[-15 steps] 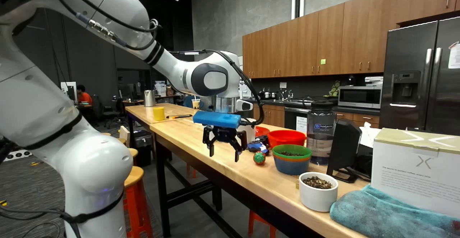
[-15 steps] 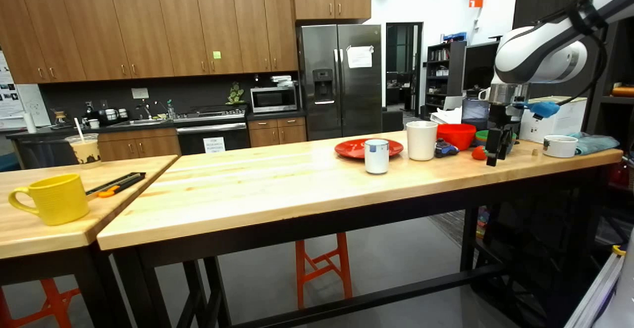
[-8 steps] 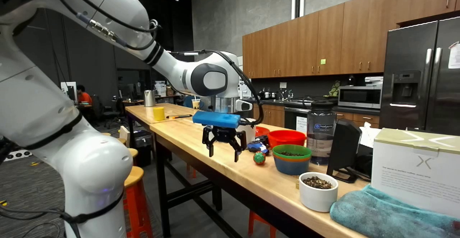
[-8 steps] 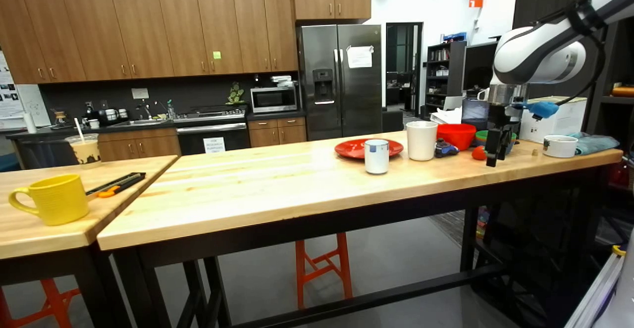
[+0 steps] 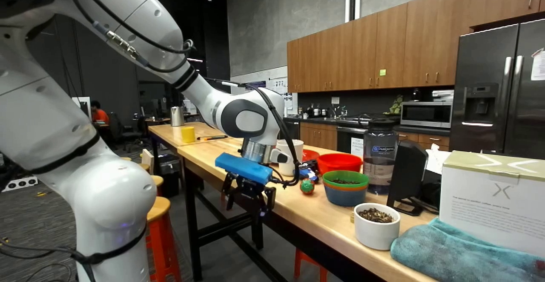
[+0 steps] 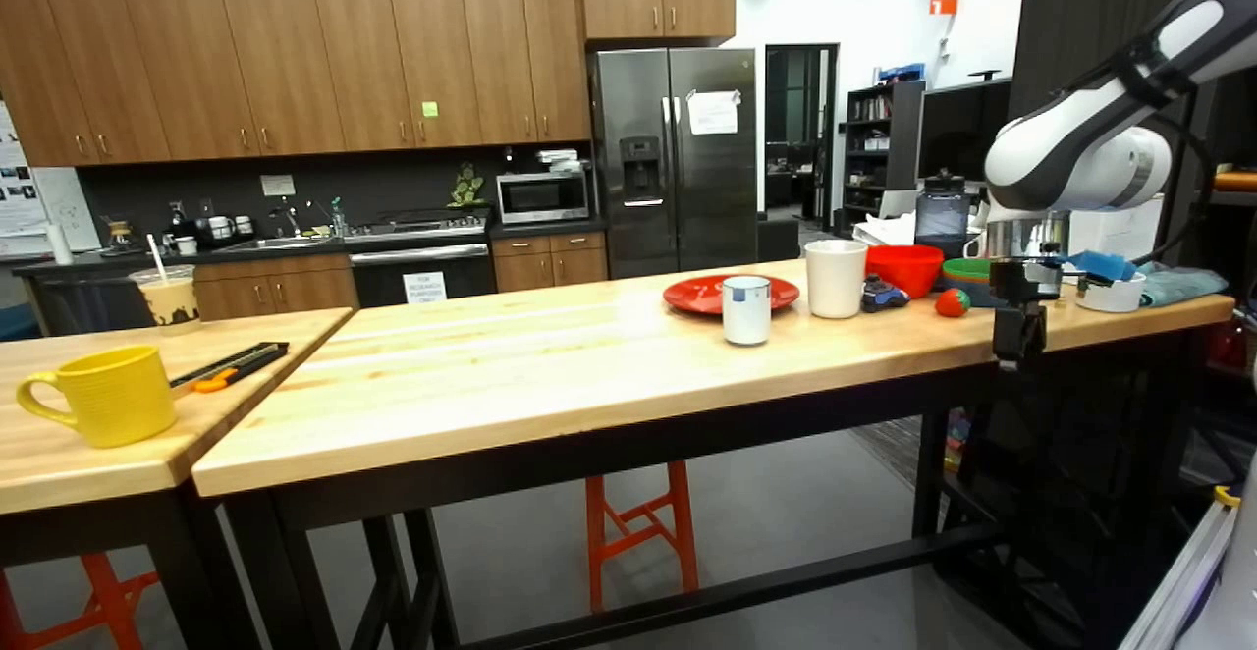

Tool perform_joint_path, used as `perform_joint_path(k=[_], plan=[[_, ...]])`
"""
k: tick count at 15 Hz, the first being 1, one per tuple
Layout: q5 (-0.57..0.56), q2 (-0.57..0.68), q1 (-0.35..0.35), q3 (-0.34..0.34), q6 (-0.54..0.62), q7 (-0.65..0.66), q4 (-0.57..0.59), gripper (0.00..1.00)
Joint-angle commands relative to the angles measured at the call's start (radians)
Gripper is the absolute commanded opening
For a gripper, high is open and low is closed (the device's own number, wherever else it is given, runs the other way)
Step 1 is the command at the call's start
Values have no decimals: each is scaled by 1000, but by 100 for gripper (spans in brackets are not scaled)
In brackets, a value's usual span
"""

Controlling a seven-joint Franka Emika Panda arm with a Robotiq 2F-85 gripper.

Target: Push the strawberry toy off of the table

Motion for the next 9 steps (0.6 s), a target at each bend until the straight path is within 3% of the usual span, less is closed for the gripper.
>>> perform_joint_path(k=[1, 9], plan=[[16, 19, -24, 5, 9, -37, 3, 100], [10, -42, -4, 72, -15, -22, 163, 100]])
